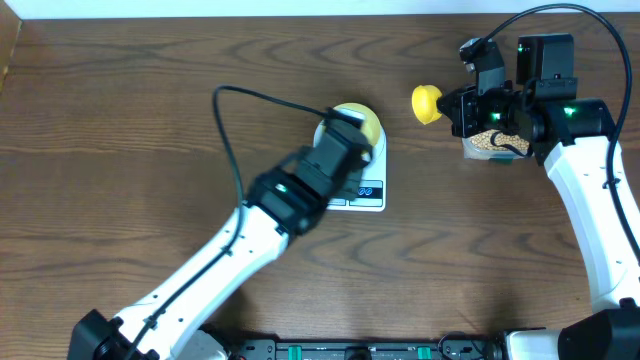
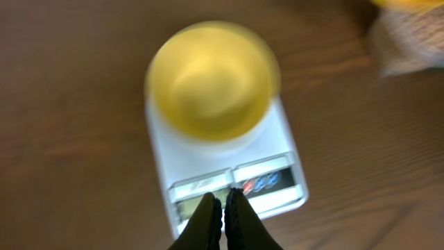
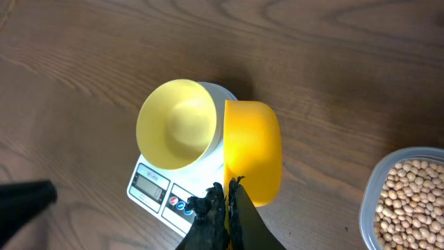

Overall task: Scoop item into bowl and weigh 50g on scale
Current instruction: 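Withdraw the left gripper from the scale to the left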

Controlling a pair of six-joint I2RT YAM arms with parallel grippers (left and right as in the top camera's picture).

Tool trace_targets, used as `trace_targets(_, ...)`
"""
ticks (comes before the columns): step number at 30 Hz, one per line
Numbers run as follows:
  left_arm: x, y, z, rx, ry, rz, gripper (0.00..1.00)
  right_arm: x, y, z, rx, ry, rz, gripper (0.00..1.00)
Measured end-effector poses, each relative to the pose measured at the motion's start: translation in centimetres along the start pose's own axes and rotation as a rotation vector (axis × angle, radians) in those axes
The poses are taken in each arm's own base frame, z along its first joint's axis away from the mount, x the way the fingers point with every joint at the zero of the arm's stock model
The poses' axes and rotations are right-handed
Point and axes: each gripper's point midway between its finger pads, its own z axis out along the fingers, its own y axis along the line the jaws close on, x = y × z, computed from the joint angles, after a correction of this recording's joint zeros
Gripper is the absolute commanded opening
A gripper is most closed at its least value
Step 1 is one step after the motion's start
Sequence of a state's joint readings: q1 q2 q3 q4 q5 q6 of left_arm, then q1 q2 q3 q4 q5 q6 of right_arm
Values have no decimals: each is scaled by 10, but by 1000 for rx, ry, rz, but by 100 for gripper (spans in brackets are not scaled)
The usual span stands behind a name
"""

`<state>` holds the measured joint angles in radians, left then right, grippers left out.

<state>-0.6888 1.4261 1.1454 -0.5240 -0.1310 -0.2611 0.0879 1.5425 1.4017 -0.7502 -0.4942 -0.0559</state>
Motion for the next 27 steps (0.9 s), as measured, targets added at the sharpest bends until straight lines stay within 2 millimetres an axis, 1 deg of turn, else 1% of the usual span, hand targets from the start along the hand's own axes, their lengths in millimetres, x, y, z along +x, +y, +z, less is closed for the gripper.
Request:
trace_targets(2, 10, 19, 1, -31, 59, -26, 8, 0, 0, 0, 0, -1, -1, 1)
trace_targets(7, 31, 50, 0, -97, 159, -58, 8, -1, 0, 0, 1, -3, -1, 1)
trace_targets(11, 43, 67, -5, -133, 218, -68, 8, -2, 0, 0, 0, -6, -3, 1)
trace_targets(14, 46, 68, -14, -102, 230, -15, 8, -3, 0, 0, 1, -10, -5, 1)
trace_targets(17, 42, 64, -27, -37, 211, 59, 8, -3, 0, 0, 1, -12, -7, 1)
trace_targets(21, 34, 74, -44, 24, 163, 98, 8, -3, 0, 0, 1, -12, -7, 1)
trace_targets(24, 33, 81, -51, 79, 143, 113, 8, -3, 0, 0, 1, -12, -7, 1)
trace_targets(27, 37, 81, -53, 170, 142, 145, 8, -3, 0, 0, 1, -12, -7, 1)
